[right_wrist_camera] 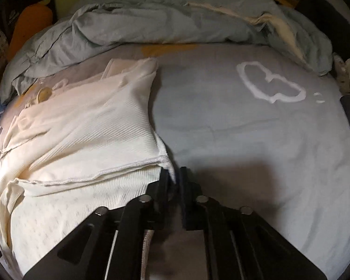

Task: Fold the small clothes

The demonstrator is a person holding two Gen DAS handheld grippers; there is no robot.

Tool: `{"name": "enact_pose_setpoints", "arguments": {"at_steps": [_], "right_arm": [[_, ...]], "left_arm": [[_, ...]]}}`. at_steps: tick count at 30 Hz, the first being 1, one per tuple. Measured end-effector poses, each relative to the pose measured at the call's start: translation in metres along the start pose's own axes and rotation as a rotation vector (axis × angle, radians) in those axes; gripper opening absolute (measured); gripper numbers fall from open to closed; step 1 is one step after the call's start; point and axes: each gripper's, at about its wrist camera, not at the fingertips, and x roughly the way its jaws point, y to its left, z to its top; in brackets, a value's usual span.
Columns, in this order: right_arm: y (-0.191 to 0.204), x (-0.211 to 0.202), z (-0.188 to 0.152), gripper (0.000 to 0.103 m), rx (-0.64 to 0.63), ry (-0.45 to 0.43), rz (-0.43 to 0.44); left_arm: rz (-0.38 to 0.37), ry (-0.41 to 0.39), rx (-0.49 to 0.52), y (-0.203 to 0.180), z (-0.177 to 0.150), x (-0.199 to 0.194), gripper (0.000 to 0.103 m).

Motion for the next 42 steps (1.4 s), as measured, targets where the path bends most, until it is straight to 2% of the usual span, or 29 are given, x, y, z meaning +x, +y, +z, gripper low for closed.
{"name": "enact_pose_setpoints", "arguments": {"at_steps": [1, 2, 4, 5, 7, 9, 10, 11, 12, 13, 14, 15, 16, 18, 20, 22, 24, 27, 29, 30, 32, 33, 35, 36, 37, 39, 42], "right_arm": [[0.0, -0.007, 0.0, 0.039, 0.003, -0.026, -0.023], [0.0, -0.015, -0.001, 0.041, 0.006, -0.059, -0.036], [-0.001, -0.036, -0.001, 0.043, 0.009, -0.136, -0.011], [0.0, -0.047, -0.001, 0.043, 0.015, -0.17, 0.029], [0.003, -0.06, -0.001, 0.045, 0.017, -0.216, 0.099], [0.012, -0.065, 0.0, 0.046, -0.011, -0.248, 0.143], [0.02, -0.063, 0.002, 0.046, -0.031, -0.256, 0.134], [0.027, -0.058, 0.004, 0.046, -0.04, -0.253, 0.117], [0.035, -0.047, 0.01, 0.046, -0.046, -0.229, 0.101], [0.037, -0.037, 0.014, 0.046, -0.038, -0.202, 0.102], [0.039, -0.025, 0.017, 0.046, -0.02, -0.162, 0.115], [0.041, -0.018, 0.017, 0.04, -0.016, -0.134, 0.131], [0.042, -0.005, 0.018, 0.029, -0.022, -0.08, 0.155], [0.043, 0.014, 0.011, 0.02, -0.045, 0.017, 0.148], [0.04, 0.022, 0.006, 0.016, -0.068, 0.047, 0.138], [0.038, 0.022, 0.004, 0.014, -0.096, 0.073, 0.119], [0.037, 0.021, 0.003, 0.014, -0.117, 0.086, 0.102], [0.039, 0.019, -0.003, 0.014, -0.135, 0.082, 0.073], [0.041, 0.016, -0.007, 0.014, -0.164, 0.068, 0.045], [0.042, 0.014, -0.008, 0.015, -0.172, 0.066, 0.037], [0.04, 0.008, -0.011, 0.017, -0.176, 0.043, 0.033], [0.039, 0.005, -0.011, 0.023, -0.172, 0.035, 0.034], [0.036, -0.004, -0.009, 0.036, -0.161, -0.004, 0.042], [0.034, -0.009, -0.007, 0.05, -0.157, -0.035, 0.035], [0.032, -0.016, -0.005, 0.057, -0.153, -0.078, 0.011], [0.028, -0.027, -0.002, 0.057, -0.148, -0.153, -0.039], [0.021, -0.033, 0.006, 0.057, -0.114, -0.173, 0.005]], "left_arm": [[-0.003, 0.003, -0.033, 0.006, -0.002, 0.001, 0.055], [-0.005, 0.004, -0.073, 0.013, -0.004, 0.001, 0.055], [-0.006, -0.009, -0.136, 0.023, -0.006, 0.001, 0.055], [-0.023, -0.025, -0.171, 0.027, -0.007, -0.001, 0.055], [-0.04, -0.042, -0.219, 0.033, -0.005, -0.004, 0.055], [-0.019, -0.024, -0.254, 0.036, -0.002, 0.002, 0.053], [-0.02, -0.008, -0.277, 0.038, 0.0, 0.007, 0.048], [-0.026, -0.002, -0.294, 0.039, 0.001, 0.01, 0.039], [-0.023, 0.006, -0.305, 0.038, 0.003, 0.014, 0.012], [-0.007, 0.009, -0.305, 0.036, 0.006, 0.017, 0.005], [0.007, -0.007, -0.3, 0.033, 0.008, 0.017, 0.005], [0.028, -0.039, -0.286, 0.028, 0.012, 0.013, 0.005], [0.067, -0.075, -0.267, 0.024, 0.016, 0.007, 0.005], [0.194, -0.191, -0.192, 0.016, 0.03, -0.013, 0.005], [0.288, -0.278, -0.147, 0.016, 0.047, -0.032, 0.005], [0.285, -0.323, -0.143, 0.024, 0.066, -0.045, 0.005], [0.298, -0.311, -0.088, 0.026, 0.081, -0.043, 0.006], [0.381, -0.233, -0.036, 0.032, 0.088, -0.011, 0.011], [0.411, -0.116, -0.036, 0.043, 0.085, 0.016, 0.02], [0.415, -0.083, -0.062, 0.05, 0.08, 0.025, 0.023], [0.462, -0.081, -0.062, 0.058, 0.068, 0.031, 0.032], [0.475, -0.093, -0.066, 0.061, 0.065, 0.028, 0.039], [0.417, -0.108, -0.118, 0.074, 0.063, 0.022, 0.043], [0.377, -0.104, -0.154, 0.081, 0.063, 0.02, 0.043], [0.338, -0.099, -0.188, 0.087, 0.064, 0.019, 0.043], [0.269, -0.087, -0.231, 0.098, 0.067, 0.021, 0.043], [0.165, -0.03, -0.301, 0.109, 0.079, 0.036, 0.04]]}}
